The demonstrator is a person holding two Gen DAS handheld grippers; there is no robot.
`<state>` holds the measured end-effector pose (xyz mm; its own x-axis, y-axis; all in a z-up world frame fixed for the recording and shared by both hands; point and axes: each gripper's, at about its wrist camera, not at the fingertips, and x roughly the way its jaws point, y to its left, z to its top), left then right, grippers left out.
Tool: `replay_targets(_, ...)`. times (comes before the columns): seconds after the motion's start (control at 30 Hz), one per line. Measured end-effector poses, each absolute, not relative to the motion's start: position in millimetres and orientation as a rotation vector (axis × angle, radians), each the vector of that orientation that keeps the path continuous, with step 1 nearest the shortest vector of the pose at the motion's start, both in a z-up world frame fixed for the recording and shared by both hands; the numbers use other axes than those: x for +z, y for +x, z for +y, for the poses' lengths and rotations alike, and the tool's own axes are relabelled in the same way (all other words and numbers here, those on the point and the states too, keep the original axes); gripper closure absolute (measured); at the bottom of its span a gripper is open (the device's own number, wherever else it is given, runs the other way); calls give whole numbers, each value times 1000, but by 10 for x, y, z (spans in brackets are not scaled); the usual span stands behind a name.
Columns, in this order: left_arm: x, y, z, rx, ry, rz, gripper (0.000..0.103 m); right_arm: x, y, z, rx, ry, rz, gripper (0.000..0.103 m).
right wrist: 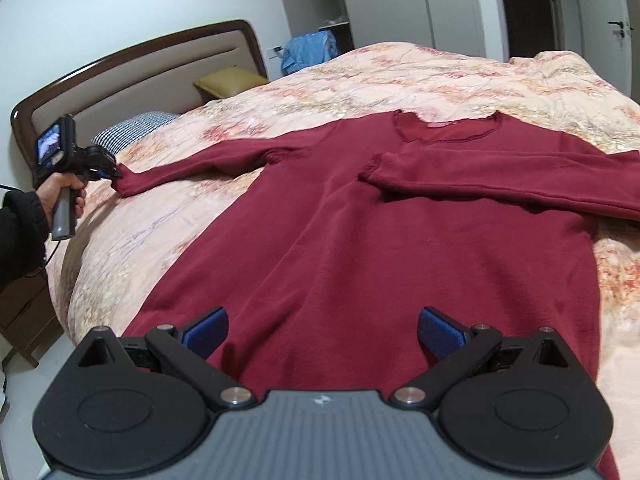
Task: Fold small clothes
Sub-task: 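Grasp the cuff of the other sleeve with the left tool and lift, then fold the held sleeve across the chest with the left tool and release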
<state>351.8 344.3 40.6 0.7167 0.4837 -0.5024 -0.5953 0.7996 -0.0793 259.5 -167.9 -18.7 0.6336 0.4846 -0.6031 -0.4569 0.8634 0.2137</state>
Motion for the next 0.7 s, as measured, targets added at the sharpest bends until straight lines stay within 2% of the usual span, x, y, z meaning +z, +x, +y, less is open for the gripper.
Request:
replay_targets(0.17,1048,3628,2889,457,-215,371,96,-130,2605,-1883,503,82,667,0)
replay_targets(0.4,1602,3960,1480,132,-111,322,96,-79,2562,-2288,439,111,629,0)
replay_targets(0.53,1499,4226,630,-21,-58,370,96,-81,2512,-2567,389,130,618,0)
replay_targets(0.7,967,4468,-210,-171,-85,477,96,-123,2437,-2899,329,145,627,0)
